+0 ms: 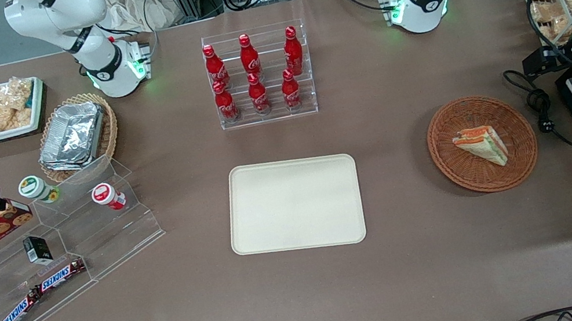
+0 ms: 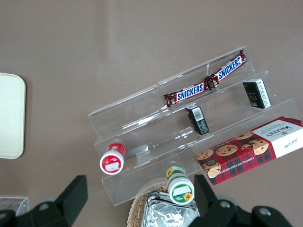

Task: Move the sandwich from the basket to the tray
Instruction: 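Lower the open left gripper over the sandwich in the basket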

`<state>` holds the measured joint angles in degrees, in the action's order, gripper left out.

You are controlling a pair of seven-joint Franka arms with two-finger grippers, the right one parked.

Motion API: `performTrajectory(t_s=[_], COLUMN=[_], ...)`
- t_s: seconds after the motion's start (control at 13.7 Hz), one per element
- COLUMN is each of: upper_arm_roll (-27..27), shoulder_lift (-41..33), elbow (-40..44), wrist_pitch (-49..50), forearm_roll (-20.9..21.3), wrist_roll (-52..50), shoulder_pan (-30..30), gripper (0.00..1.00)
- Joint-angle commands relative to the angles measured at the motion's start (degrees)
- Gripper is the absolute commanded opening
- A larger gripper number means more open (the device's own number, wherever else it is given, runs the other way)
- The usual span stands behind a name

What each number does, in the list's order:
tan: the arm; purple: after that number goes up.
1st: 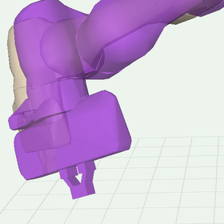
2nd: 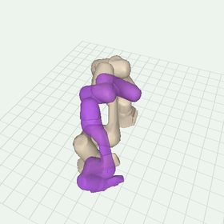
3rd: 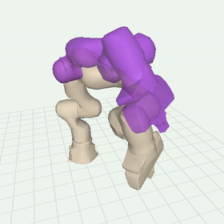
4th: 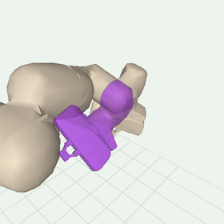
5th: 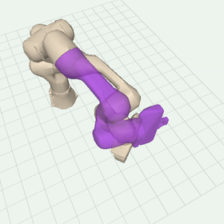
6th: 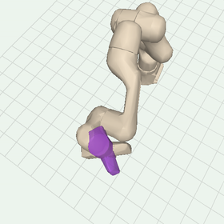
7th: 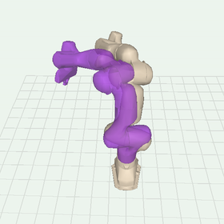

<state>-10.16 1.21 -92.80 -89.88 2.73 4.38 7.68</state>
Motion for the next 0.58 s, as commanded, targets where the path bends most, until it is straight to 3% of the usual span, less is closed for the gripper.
performTrajectory(t_s=[0.0, 0.29, 0.51], upper_arm_roll=[0.23, 0.49, 1.90], shoulder_lift=[0.47, 1.34, 1.52], elbow=[2.10, 2.01, -3.95], wrist_pitch=[1.90, 4.53, 3.58], forearm_roll=[-1.65, -1.67, -4.22], wrist_roll=[-1.30, -2.69, -15.96], shoulder_pan=[-0.30, -0.21, 2.42], gripper=[1.00, 1.00, 1.00])
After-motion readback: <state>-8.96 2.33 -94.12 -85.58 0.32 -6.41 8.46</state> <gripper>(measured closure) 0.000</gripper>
